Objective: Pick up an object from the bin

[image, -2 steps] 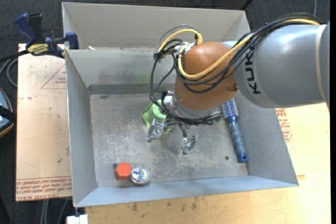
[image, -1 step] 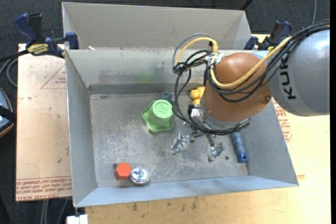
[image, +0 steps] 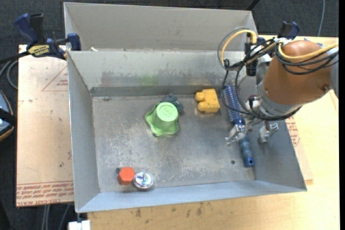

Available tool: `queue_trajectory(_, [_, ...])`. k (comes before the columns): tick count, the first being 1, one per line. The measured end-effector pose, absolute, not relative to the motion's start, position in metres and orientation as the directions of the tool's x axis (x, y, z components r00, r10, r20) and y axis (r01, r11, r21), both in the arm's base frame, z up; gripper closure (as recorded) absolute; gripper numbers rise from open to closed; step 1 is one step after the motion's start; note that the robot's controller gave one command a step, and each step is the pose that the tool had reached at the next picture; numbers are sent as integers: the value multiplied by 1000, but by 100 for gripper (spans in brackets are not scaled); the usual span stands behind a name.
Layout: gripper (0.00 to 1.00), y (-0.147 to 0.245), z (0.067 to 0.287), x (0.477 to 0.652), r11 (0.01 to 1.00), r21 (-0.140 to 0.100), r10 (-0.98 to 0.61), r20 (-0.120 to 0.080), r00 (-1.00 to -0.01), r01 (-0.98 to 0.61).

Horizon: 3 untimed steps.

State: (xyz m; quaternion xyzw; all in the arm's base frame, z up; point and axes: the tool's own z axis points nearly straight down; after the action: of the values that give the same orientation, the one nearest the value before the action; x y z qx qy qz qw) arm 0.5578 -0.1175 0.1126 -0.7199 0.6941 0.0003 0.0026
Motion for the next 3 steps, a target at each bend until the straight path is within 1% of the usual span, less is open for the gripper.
queue_trajectory(1, [0, -119, 93, 574, 22, -7, -1000, -21, -22, -1000])
queue_trajectory(2, [100, -130, 90, 572, 32, -2, -999, -6, -32, -999])
queue_trajectory(3, [0, -118, 90, 573, 28, -1, -999, -25, -28, -1000])
